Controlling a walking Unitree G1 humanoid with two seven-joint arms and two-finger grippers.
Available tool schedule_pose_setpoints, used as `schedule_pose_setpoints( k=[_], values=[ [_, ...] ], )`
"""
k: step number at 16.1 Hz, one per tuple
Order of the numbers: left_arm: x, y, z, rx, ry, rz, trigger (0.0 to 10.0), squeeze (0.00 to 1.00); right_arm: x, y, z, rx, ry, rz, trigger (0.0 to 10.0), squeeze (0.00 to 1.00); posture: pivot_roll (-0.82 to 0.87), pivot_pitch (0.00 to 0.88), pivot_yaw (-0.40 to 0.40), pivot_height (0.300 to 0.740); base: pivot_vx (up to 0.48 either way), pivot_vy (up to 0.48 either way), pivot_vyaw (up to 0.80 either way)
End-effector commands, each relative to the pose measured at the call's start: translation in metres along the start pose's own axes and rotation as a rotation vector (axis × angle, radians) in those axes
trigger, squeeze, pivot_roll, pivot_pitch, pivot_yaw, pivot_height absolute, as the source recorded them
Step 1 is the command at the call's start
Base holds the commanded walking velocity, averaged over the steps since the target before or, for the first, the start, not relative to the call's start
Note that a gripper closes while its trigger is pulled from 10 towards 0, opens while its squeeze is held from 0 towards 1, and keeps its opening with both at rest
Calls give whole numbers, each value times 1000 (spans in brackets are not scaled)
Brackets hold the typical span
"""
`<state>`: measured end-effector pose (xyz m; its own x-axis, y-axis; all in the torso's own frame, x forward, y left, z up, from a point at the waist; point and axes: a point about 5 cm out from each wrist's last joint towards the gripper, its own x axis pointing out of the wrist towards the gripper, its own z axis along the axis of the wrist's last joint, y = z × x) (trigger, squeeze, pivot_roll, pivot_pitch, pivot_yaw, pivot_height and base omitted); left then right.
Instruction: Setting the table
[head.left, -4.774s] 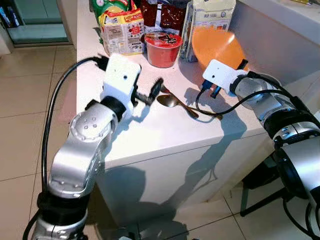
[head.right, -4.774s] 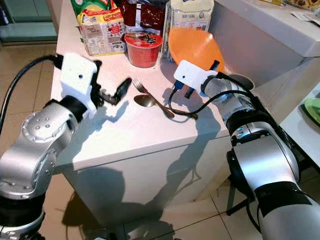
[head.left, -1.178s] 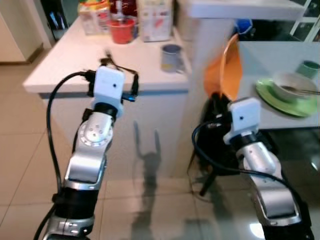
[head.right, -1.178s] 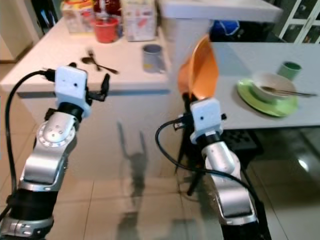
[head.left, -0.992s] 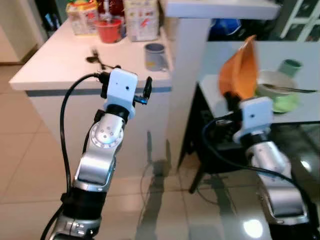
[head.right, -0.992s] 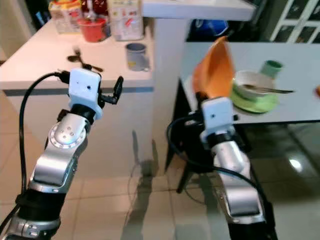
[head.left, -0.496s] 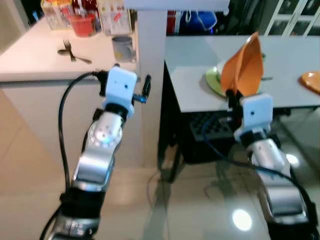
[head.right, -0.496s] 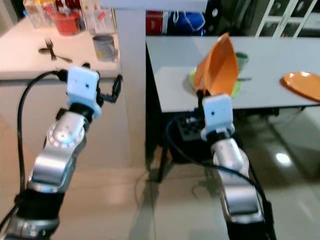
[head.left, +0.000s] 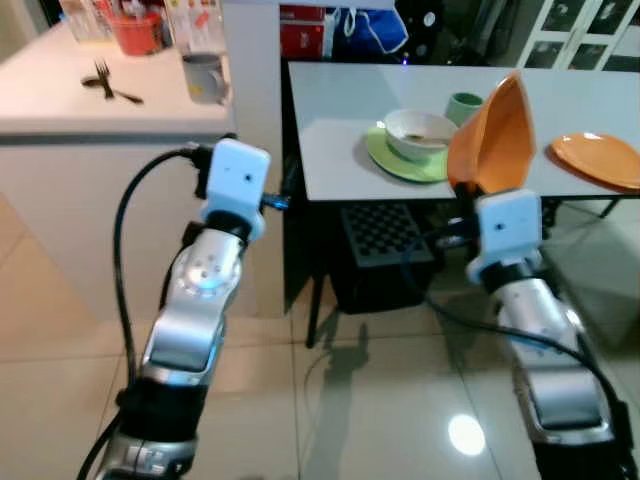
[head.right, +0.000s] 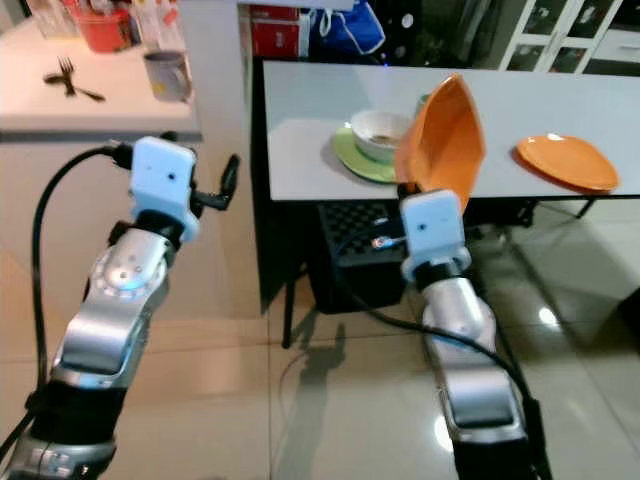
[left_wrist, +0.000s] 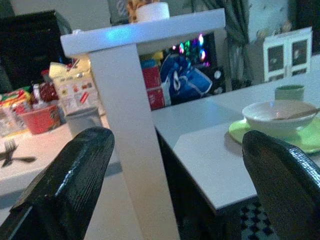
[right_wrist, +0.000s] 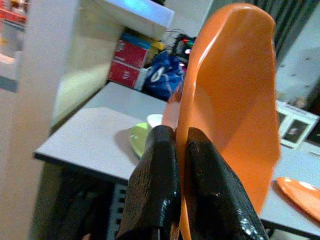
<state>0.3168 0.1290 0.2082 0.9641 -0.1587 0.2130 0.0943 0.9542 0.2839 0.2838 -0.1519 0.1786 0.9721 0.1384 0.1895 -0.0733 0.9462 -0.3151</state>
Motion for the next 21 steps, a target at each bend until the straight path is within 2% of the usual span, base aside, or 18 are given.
schedule_pose_setpoints(
  k=[1,3,5,13,21],
  values=[
    [3,0,6,4,-20,5,10000,0,2,-6,6,-12,-26,-19,10000,0,27,0,-22,740,0,-356,800],
    [3,0,6,4,-21,7,10000,0,2,-8,6,-10,-22,-40,10000,0,25,0,-20,740,0,-356,800],
    [4,-1,7,6,-22,4,10000,0,3,-11,5,19,-18,-77,10000,0,26,0,-18,740,0,-352,0],
    [5,3,6,16,-16,22,10000,0,4,-6,1,66,6,-55,10000,0,24,0,-30,740,0,-357,0],
    [3,-8,3,37,-6,-10,10000,0,3,-10,4,56,7,-42,10000,0,-11,0,-26,740,0,-357,0]
  ],
)
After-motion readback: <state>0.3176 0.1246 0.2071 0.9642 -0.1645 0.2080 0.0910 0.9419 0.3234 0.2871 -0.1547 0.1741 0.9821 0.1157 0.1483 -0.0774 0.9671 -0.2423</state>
